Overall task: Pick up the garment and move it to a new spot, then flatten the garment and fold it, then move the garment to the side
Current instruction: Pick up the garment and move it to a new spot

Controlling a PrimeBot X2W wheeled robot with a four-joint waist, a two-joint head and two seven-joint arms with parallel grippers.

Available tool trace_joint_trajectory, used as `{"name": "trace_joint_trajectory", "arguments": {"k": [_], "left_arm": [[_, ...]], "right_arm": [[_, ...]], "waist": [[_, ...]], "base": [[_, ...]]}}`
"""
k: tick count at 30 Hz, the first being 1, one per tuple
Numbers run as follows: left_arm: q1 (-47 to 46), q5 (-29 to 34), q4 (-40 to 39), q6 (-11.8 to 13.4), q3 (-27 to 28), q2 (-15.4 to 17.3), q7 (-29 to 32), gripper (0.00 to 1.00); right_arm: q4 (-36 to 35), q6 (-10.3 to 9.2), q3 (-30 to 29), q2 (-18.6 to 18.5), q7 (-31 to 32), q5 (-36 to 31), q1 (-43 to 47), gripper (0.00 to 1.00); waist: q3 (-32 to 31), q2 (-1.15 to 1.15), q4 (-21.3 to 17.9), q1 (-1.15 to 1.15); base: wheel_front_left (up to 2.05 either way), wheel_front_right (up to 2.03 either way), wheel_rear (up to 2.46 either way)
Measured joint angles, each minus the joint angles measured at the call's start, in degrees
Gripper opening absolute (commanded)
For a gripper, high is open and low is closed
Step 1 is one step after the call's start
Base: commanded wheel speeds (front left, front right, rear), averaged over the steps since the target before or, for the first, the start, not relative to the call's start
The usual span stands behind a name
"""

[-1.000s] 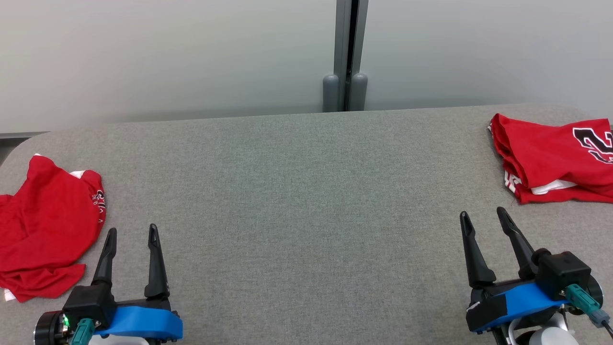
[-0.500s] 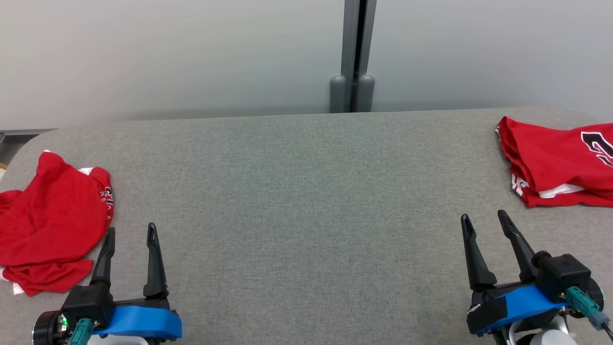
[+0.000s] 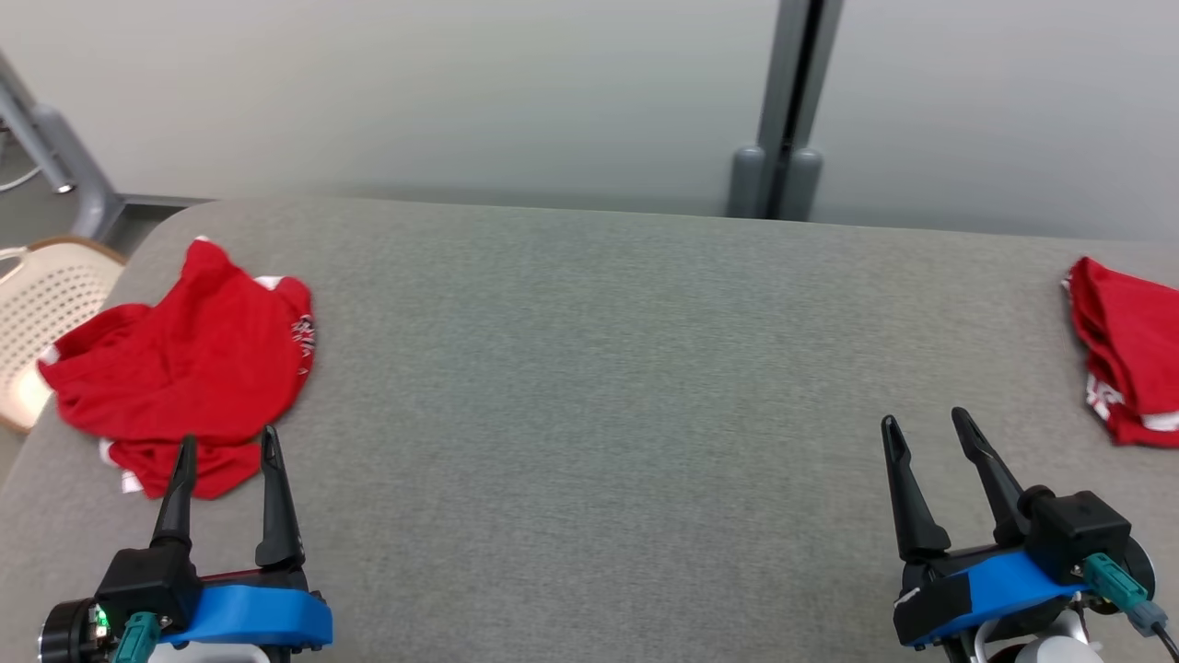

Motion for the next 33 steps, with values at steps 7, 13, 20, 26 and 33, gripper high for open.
{"name": "trace_joint_trajectory", "arguments": {"k": [7,13,20,26,33], "left_arm": [[0.1,-0.2,-0.4,0.6,1.1,0.4,0.0,1.00],[0.6,-0.6,-1.3,1.2,1.7,0.4,0.0,1.00],[1.2,-1.4,-2.0,1.7,3.2,0.5,0.0,1.00],[1.4,-1.6,-2.5,1.9,3.8,0.6,0.0,1.00],[0.6,-2.5,-2.7,2.0,4.6,0.4,0.0,1.00]], "right_arm": [[0.2,0.00,0.3,0.0,-0.1,0.1,0.0,1.00],[0.3,0.00,0.7,-0.1,0.0,0.1,-0.2,1.00],[0.3,0.01,1.1,-0.2,0.0,0.1,-0.8,1.00],[0.3,0.01,1.6,-0.3,0.1,0.1,-1.0,1.00],[0.0,0.01,1.7,-1.1,0.3,0.2,-2.3,1.00]], "waist": [[0.4,0.00,5.2,0.00],[1.1,0.00,9.7,0.00],[2.6,0.00,12.3,0.00],[3.4,0.00,12.3,0.00],[4.9,0.00,10.3,0.00]], "base": [[0.00,0.00,0.00],[0.00,0.00,0.00],[0.00,0.00,0.00],[0.00,0.00,0.00],[0.00,0.00,0.00]]}}
